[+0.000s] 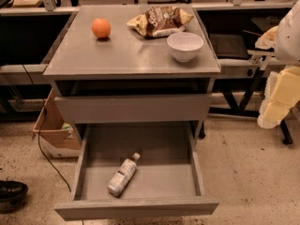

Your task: Pick blue plastic bottle from middle drawer and place on counter

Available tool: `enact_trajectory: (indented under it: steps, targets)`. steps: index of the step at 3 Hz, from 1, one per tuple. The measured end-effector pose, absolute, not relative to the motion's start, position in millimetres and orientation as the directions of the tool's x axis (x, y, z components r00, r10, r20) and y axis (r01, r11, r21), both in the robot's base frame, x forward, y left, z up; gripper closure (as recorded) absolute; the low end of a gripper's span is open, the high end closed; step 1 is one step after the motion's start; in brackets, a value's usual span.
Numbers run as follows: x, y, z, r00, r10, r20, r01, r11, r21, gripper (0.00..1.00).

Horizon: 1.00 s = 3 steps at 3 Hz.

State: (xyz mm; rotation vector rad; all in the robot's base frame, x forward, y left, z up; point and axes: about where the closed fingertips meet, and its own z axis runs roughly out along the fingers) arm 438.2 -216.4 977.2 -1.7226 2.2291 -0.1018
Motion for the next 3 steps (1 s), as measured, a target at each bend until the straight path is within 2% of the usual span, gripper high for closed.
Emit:
enact_trajectory:
  steps: [2, 3]
  targets:
    - [434, -207, 961, -0.200, -0.953, -0.226, -0.937, 0.253, -0.239, 0.00]
    - [428, -189, 922, -0.133, -0.958, -0.256, -0.960, 0.189, -0.208, 0.00]
